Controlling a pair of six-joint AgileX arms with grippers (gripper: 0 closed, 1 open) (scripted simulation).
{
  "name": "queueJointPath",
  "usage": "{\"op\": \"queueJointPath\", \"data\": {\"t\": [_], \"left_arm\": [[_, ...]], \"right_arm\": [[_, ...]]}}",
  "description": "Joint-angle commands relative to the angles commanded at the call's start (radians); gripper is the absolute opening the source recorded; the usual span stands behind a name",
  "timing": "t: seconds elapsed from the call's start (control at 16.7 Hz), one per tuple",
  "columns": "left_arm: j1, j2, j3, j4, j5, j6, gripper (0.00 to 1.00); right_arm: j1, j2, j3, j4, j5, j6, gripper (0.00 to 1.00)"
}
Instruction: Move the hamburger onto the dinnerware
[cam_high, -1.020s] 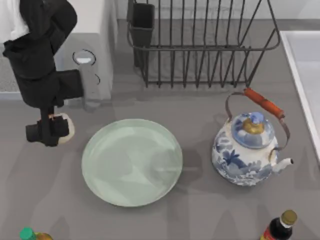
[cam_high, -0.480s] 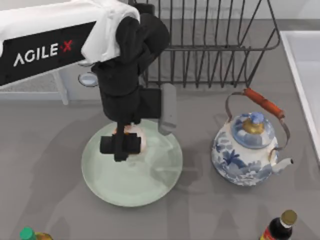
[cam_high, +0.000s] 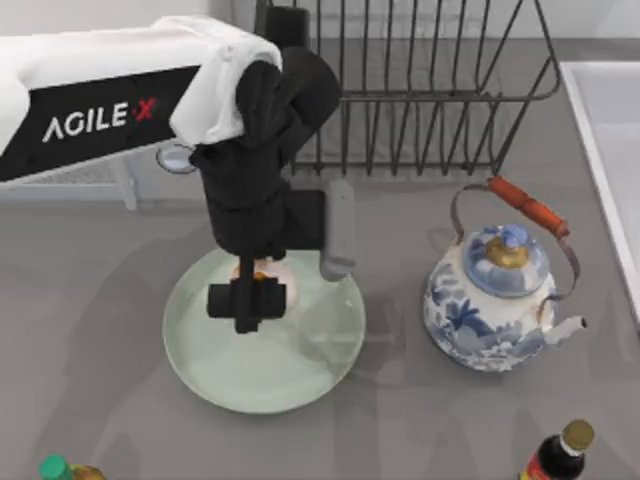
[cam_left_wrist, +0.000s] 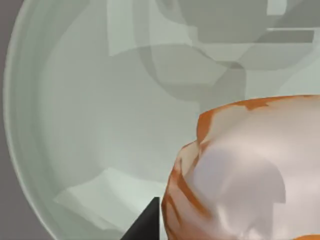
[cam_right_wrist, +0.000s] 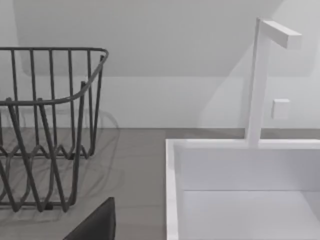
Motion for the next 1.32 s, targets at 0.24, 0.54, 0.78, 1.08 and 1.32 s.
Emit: {"op": "queueJointPath", "data": {"t": [0.24, 0.54, 0.78, 1.08, 1.32], "left_arm": [[-0.003, 0.031, -0.053, 0.069, 0.003, 0.001, 0.0], [-0.003, 0.031, -0.053, 0.069, 0.003, 0.001, 0.15], [-0.003, 0.031, -0.053, 0.069, 0.003, 0.001, 0.45], [-0.003, 0.031, -0.053, 0.069, 0.003, 0.001, 0.83], [-0.003, 0.031, -0.053, 0.069, 0.003, 0.001, 1.0]], "right_arm": [[0.0, 0.0, 0.0, 0.0, 0.0, 0.0, 1.0], [0.0, 0.0, 0.0, 0.0, 0.0, 0.0, 1.0], [0.0, 0.0, 0.0, 0.0, 0.0, 0.0, 1.0], [0.0, 0.0, 0.0, 0.0, 0.0, 0.0, 1.0], [0.0, 0.0, 0.0, 0.0, 0.0, 0.0, 1.0]]}}
